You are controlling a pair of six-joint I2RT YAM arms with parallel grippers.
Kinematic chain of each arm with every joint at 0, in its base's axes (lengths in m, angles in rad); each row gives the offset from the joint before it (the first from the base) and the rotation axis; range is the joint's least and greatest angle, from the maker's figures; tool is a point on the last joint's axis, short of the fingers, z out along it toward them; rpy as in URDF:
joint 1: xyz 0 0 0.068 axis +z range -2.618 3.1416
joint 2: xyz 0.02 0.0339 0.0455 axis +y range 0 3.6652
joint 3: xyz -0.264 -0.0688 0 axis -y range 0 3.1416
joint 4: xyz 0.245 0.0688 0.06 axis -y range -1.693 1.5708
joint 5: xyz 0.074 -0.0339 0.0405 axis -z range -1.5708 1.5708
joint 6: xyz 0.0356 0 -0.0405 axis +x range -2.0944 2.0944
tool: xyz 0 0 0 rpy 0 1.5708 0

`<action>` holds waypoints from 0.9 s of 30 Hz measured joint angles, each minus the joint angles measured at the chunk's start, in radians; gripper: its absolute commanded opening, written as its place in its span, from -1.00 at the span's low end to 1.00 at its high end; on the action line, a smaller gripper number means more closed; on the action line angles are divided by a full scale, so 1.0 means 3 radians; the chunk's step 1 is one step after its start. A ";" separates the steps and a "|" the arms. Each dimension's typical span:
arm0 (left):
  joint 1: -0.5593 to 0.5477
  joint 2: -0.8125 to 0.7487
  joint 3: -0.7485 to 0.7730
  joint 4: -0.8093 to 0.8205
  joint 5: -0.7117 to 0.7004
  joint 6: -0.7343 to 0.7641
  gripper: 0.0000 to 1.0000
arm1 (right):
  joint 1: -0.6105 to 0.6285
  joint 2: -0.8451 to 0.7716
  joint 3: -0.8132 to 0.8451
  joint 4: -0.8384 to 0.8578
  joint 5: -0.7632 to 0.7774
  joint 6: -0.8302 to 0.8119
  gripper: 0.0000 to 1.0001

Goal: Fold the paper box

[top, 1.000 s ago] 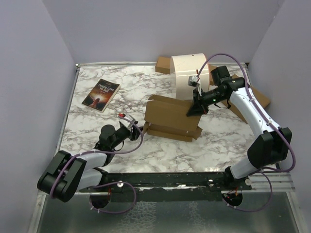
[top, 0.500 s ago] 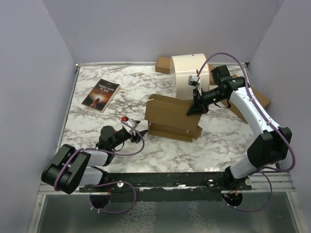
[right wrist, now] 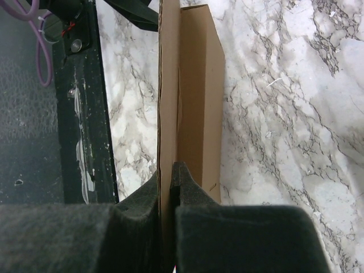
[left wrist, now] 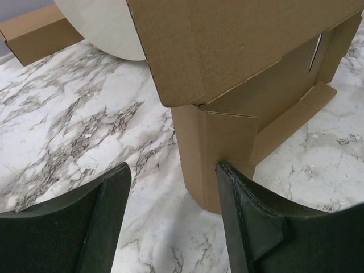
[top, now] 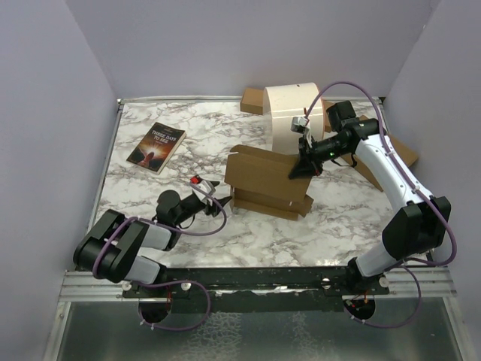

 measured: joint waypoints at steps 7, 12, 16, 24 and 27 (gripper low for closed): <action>0.0000 0.0273 0.0097 0.0245 0.0108 0.0011 0.27 | 0.0000 0.0008 0.0000 -0.0011 0.0000 -0.0027 -0.98; 0.0000 0.0523 0.0098 0.0532 0.0126 0.0032 0.32 | 0.0000 0.0031 0.0000 -0.0022 -0.0001 -0.0029 -0.98; 0.0000 0.0683 0.0131 0.0717 0.0131 0.0033 0.33 | 0.0000 0.0058 0.0000 -0.0022 -0.0003 -0.0029 -0.98; -0.0001 0.0997 0.0229 0.0983 0.0317 -0.0106 0.29 | 0.0000 0.0081 0.0015 -0.0033 -0.0004 -0.0029 -0.98; -0.0004 0.1111 0.0295 0.0987 0.0373 -0.0170 0.18 | 0.0000 0.0099 0.0017 -0.0034 -0.0004 -0.0029 -0.98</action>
